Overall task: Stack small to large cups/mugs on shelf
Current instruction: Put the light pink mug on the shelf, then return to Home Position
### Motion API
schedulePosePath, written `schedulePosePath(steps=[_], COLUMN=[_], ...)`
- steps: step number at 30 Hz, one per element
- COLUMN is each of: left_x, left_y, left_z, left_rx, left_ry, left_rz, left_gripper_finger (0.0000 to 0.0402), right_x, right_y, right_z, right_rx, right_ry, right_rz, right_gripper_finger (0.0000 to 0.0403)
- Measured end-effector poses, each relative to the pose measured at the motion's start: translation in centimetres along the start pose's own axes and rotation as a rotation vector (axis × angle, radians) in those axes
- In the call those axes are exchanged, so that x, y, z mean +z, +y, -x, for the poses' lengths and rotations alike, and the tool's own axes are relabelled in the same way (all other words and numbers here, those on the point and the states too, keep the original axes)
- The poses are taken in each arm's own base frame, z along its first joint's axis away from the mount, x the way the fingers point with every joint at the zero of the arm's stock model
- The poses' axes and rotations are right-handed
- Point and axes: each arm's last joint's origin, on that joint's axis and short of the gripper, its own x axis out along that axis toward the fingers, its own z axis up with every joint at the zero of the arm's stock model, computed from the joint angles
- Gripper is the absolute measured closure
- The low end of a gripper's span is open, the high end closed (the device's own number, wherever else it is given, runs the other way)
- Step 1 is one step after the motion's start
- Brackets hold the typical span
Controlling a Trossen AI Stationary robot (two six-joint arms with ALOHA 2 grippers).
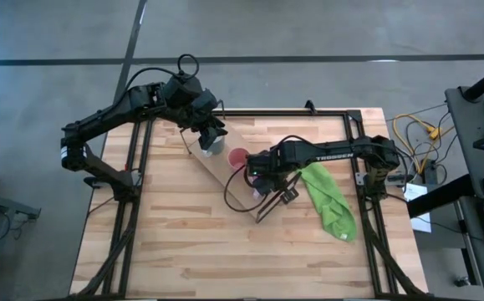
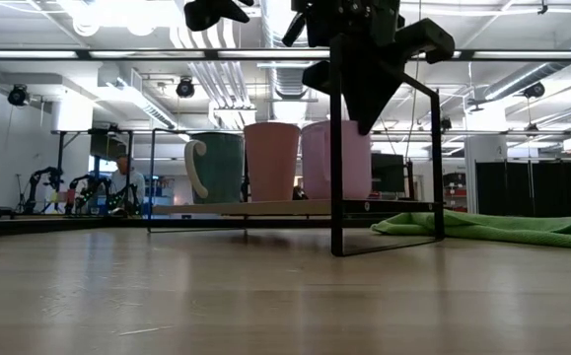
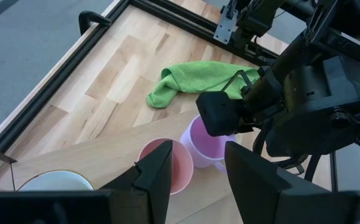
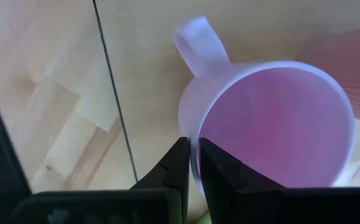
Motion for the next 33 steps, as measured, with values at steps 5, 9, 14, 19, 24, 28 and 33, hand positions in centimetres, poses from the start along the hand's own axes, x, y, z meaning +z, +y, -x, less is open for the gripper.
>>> schedulePosePath(steps=[5, 9, 14, 19, 24, 28, 33], left_x=[0.1, 0.2, 0.5, 1.1, 2.0, 2.8, 2.4], left_y=[0.0, 0.0, 0.1, 0.2, 0.5, 0.9, 1.7], left_z=[0.0, -0.2, -1.0, -2.7, -5.1, -7.9, -10.7], left_rx=[-0.001, -0.005, -0.007, -0.01, -0.018, -0.028, 0.002], left_ry=[-0.006, -0.018, -0.028, -0.045, -0.085, -0.133, -0.072], left_rz=[-0.002, -0.003, -0.005, -0.009, -0.016, -0.027, -0.334], left_gripper_finger=[0.0269, 0.0269, 0.0269, 0.0269, 0.0269, 0.0269, 0.0269], right_x=[0.0, 0.0, 0.2, 0.7, 0.9, 0.3, 0.5], right_y=[-0.1, -0.1, -0.3, -0.6, -0.5, 0.0, -0.5], right_z=[0.0, 0.0, 0.6, 1.8, 2.5, 2.2, 3.0], right_rx=[-0.029, -0.035, -0.045, -0.069, -0.039, 0.012, -0.074], right_ry=[0.013, 0.016, 0.0, -0.039, -0.074, -0.017, -0.004], right_rz=[-0.018, -0.028, -0.03, -0.031, -0.068, -0.074, -0.086], right_gripper_finger=[0.0373, 0.0373, 0.0373, 0.0374, 0.0374, 0.0374, 0.0374])
